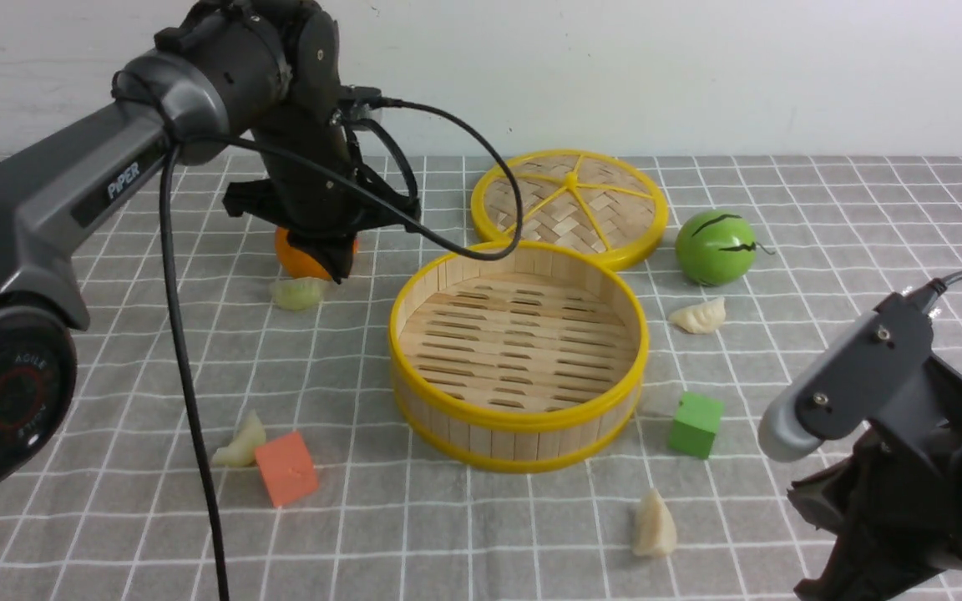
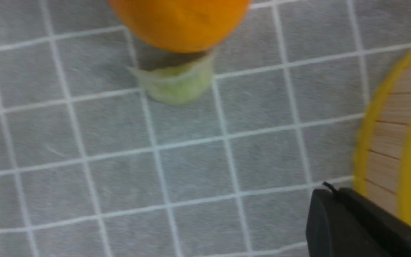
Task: Put the dumplings into the steamer on the table with the grey tablecloth.
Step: 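Reach for and grasp a dumpling on the table with the left gripper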
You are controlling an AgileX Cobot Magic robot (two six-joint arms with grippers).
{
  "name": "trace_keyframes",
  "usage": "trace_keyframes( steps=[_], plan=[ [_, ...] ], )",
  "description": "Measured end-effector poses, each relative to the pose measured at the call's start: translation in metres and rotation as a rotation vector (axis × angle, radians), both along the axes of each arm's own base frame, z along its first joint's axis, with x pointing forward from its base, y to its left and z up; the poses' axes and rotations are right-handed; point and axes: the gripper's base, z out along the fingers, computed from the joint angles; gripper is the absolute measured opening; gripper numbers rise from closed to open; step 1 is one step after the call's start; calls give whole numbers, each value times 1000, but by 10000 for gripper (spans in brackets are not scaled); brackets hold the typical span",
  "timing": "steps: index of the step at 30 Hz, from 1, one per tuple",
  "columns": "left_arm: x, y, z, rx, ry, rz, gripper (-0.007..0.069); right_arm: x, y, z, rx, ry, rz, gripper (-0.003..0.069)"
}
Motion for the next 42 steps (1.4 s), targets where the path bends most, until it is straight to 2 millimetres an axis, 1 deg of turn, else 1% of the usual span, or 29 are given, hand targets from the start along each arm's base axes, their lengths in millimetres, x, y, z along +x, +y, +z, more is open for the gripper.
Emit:
trace_keyframes(
  steps=[2, 5, 6, 7, 8, 10, 11, 14, 17, 23, 25, 28, 31, 34, 39, 41, 42],
  plan=[
    [4, 5, -6, 49, -6, -42, 42, 0, 0, 0, 2, 0, -1, -2],
    [12, 6, -19, 104, -24, -112, 146, 0, 1, 1, 7, -6, 0, -2],
    [14, 6, -22, 114, -35, -123, 184, 1, 1, 1, 8, -8, 1, -1],
    [20, 7, -31, 141, -47, -142, 263, 1, 1, 1, 9, -9, 1, -1],
    [21, 7, -34, 144, -50, -145, 283, 1, 1, 1, 9, -9, 1, -1],
    [28, 12, -45, 166, -67, -151, 374, 1, 1, 1, 9, -9, 1, 0],
    [31, 15, -50, 172, -73, -153, 405, 1, 1, 1, 9, -10, 1, 1],
    [39, 21, -62, 180, -88, -151, 454, 1, 1, 1, 11, -11, 1, 2],
    [45, 25, -71, 182, -107, -149, 466, 1, 1, 1, 13, -15, 2, 6],
    [51, 24, -80, 185, -144, -181, 467, 1, 1, 1, 15, -18, 2, 9],
    [51, 23, -83, 194, -144, -206, 460, 1, 1, 2, 18, -20, 3, 9],
    [52, 23, -88, 215, -135, -245, 424, 2, 2, 2, 20, -25, 4, 9],
    [51, 23, -88, 203, -125, -226, 395, 2, 2, 2, 20, -25, 4, 11],
    [48, 24, -87, 165, -90, -148, 391, 2, 2, 2, 21, -24, 3, 10],
    [39, 24, -76, 90, 21, -3, 383, 2, 2, 3, 28, -35, 5, 12],
    [37, 23, -72, 72, 43, 27, 383, 2, 2, 3, 30, -37, 5, 12],
    [38, 22, -67, 62, 37, 36, 380, 2, 2, 3, 31, -38, 6, 14]
  ],
)
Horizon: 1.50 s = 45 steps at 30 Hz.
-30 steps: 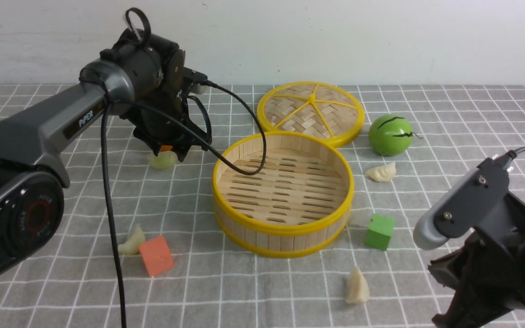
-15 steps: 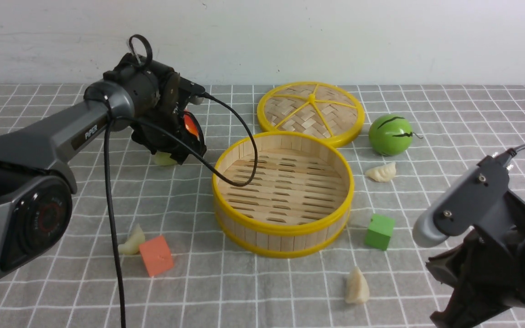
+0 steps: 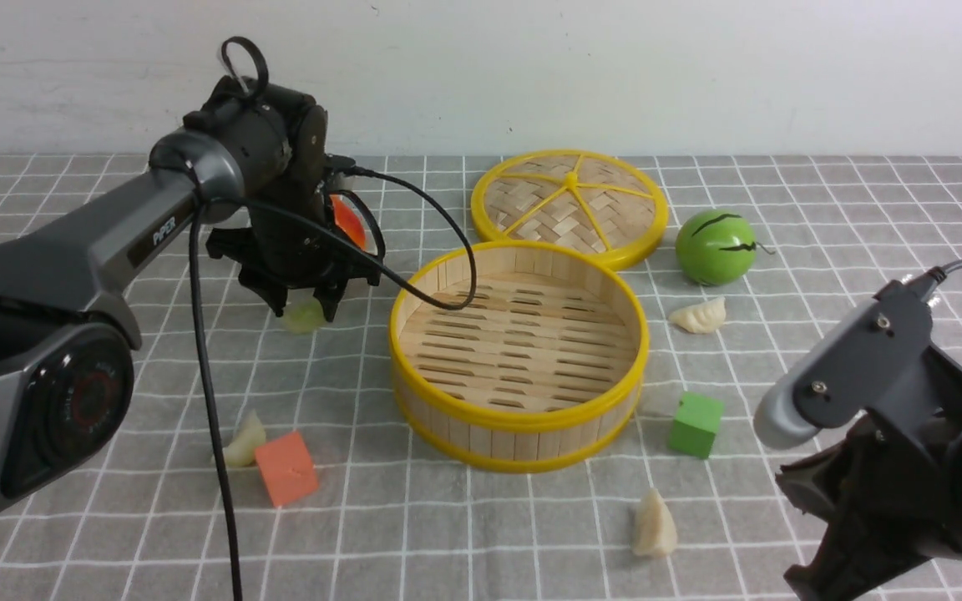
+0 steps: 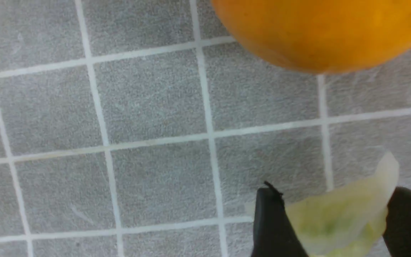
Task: Put the dumplings into the steamer on the table with the grey tablecloth.
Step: 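Reach for and grasp a dumpling on the table with the left gripper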
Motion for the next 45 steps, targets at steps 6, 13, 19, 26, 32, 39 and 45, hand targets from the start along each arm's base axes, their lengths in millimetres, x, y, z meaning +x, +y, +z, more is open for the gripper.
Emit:
trace_keyframes(
  steps=[6, 13, 19, 26, 32, 39, 45],
  plan=[
    [4, -3, 5, 4, -34, -95, 393, 2, 1, -3, -7, 12, 0, 20],
    [6, -4, -9, 18, -10, -133, 403, 3, 2, -5, -12, 18, 0, 26],
    [7, -5, -10, 1, -18, -80, 403, 5, 3, -9, -21, 33, 0, 31],
    [12, -6, -15, 8, -54, -108, 413, 6, 4, -12, -28, 44, 0, 38],
    [12, -6, -18, 10, -44, -105, 426, 6, 4, -12, -29, 44, 1, 41],
    [12, -5, -14, -5, -19, -33, 460, 6, 4, -12, -29, 44, 1, 42],
    [12, -4, -6, -17, -8, 21, 469, 6, 4, -12, -24, 46, -1, 42]
  ],
)
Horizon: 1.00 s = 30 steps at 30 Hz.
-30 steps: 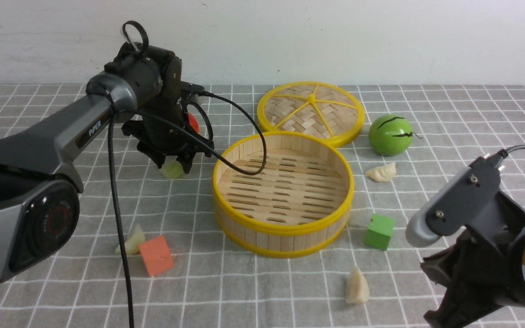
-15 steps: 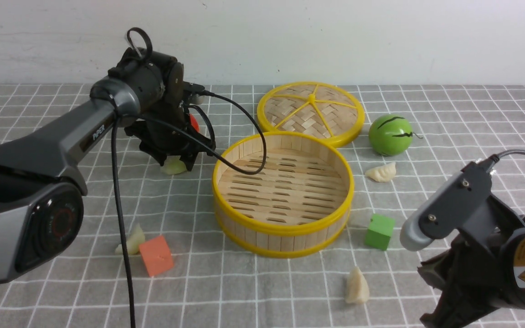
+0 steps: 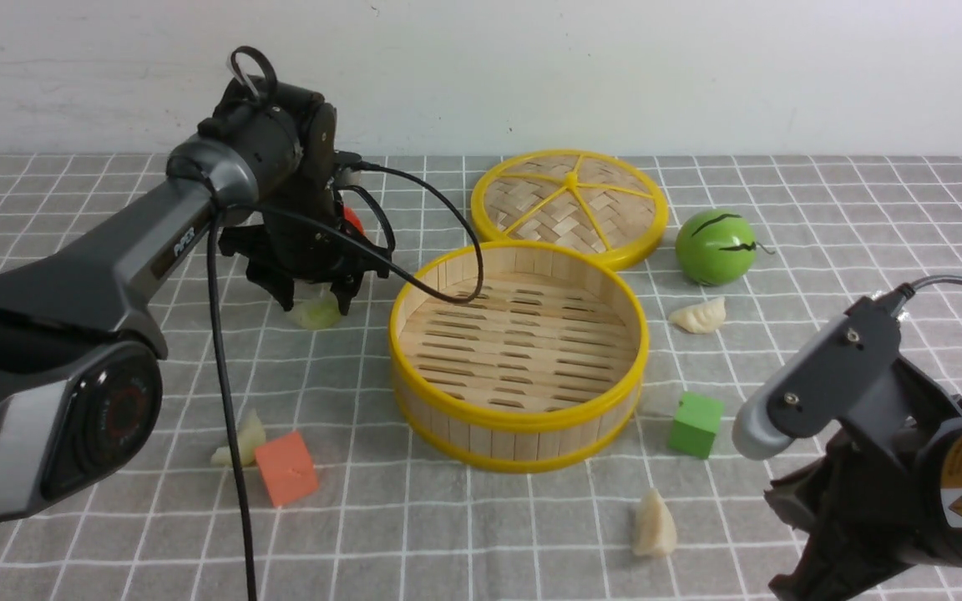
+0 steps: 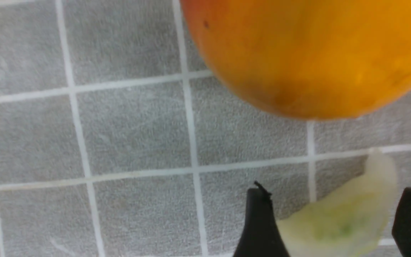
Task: Put the dumplings into the steamer on the table with the grey tablecloth.
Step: 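Reach for and grasp a dumpling on the table with the left gripper, then place the dumpling into the bamboo steamer basket with the left gripper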
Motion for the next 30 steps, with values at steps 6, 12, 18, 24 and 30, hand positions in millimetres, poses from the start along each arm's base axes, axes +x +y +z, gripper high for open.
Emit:
trace_keyframes(
  steps=[6, 12, 18, 24, 30],
  plan=[
    [0, -1, 5, 29, -1, -92, 469, 0, 0, 0, 1, 2, -1, 42],
    [-1, -2, -14, 66, 62, -222, 447, 0, 0, -1, 1, 4, -1, 42],
    [-3, -5, -18, 52, 73, -265, 211, 0, 0, -1, 1, 4, -1, 42],
    [-4, -4, -11, 39, 69, -199, 191, 0, 0, -1, 3, 5, -2, 42],
    [-10, -13, 55, -150, -50, -128, 191, 0, 1, -1, 16, 13, -9, 42]
  ],
)
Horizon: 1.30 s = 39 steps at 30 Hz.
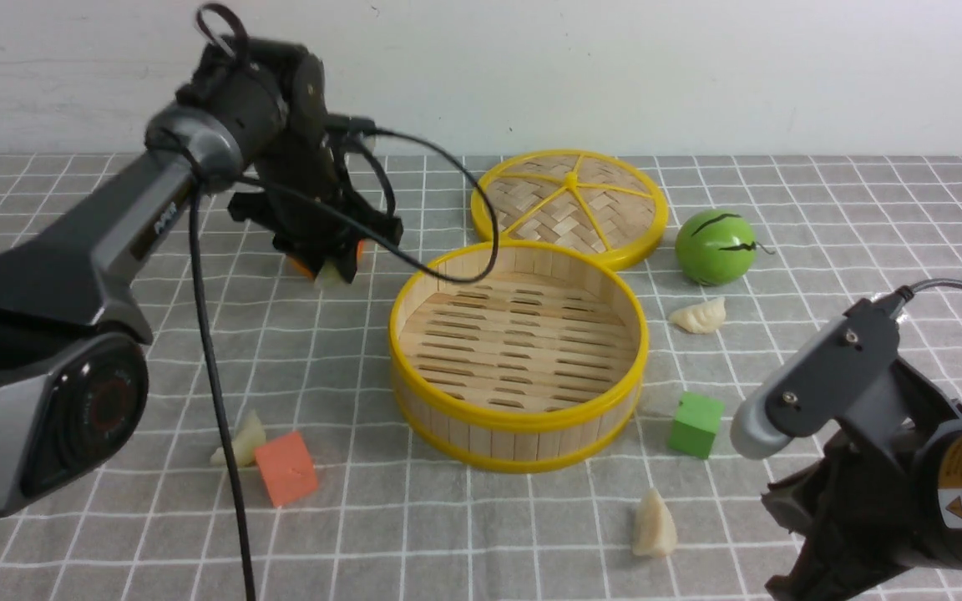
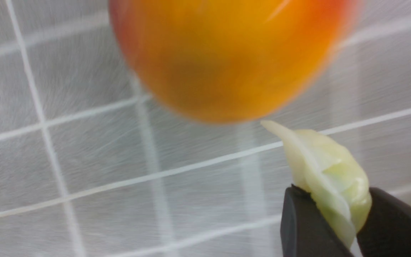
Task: Put the dumplings into the steamer on the table with the grey tablecloth.
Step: 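Place the dumpling into the bamboo steamer basket with the left gripper, then reach for and grasp a dumpling on the table with the left gripper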
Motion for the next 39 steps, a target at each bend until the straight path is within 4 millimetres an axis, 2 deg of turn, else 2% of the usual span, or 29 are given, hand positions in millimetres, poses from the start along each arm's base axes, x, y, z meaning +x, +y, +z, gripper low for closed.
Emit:
trace_keyframes(
  steps=[2, 3, 5, 7, 10, 13, 15, 20, 24, 26, 29, 31, 32, 33, 35, 36, 38, 39],
  plan=[
    [-11, -12, 36, -170, -31, -16, 191, 0, 0, 0, 0, 0, 0, 42],
    [-16, -22, 47, -260, -26, -39, 191, 0, 0, 0, 0, 0, 0, 42],
    [-23, -39, 55, -347, -14, -77, 191, 0, 0, 0, 1, 1, -1, 42],
    [-26, -54, 46, -361, 14, -103, 191, 0, 0, 0, 3, 2, -1, 42],
    [-26, -82, 6, -299, 85, -125, 191, 0, 0, 0, 3, 2, -1, 42],
    [-26, -95, -30, -203, 137, -93, 191, 0, 0, 0, 3, 2, -1, 42],
    [-26, -99, -44, -152, 148, -71, 191, 0, 0, 0, 3, 1, -1, 42],
    [-28, -103, -43, -96, 119, -62, 213, 1, 1, -1, 3, 1, -1, 42],
    [-28, -104, -41, -97, 115, -62, 356, 2, 1, -3, -3, 11, -1, 42],
    [-30, -103, -34, -99, 108, -55, 417, 2, 1, -4, -5, 14, -2, 42],
    [-34, -98, -4, -101, 51, -45, 457, 2, 1, -4, -8, 19, -2, 42],
    [-43, -92, 34, -110, -24, -45, 463, 2, 1, -5, -10, 22, -2, 42],
    [-50, -87, 60, -113, -76, -51, 463, 1, 1, -5, -11, 24, -3, 42],
    [-61, -78, 93, -117, -143, -55, 460, 1, 1, -5, -13, 26, -3, 42],
    [-78, -62, 132, -128, -212, -47, 452, 1, 1, -5, -17, 31, -4, 42],
    [-91, -47, 154, -134, -242, -33, 446, 1, 0, -5, -20, 36, -4, 42],
    [-107, -21, 171, -118, -247, 3, 435, 0, 0, -6, -25, 43, -5, 42],
    [-116, -7, 170, -95, -220, 27, 429, 0, 0, -6, -24, 45, -6, 42]
  ],
)
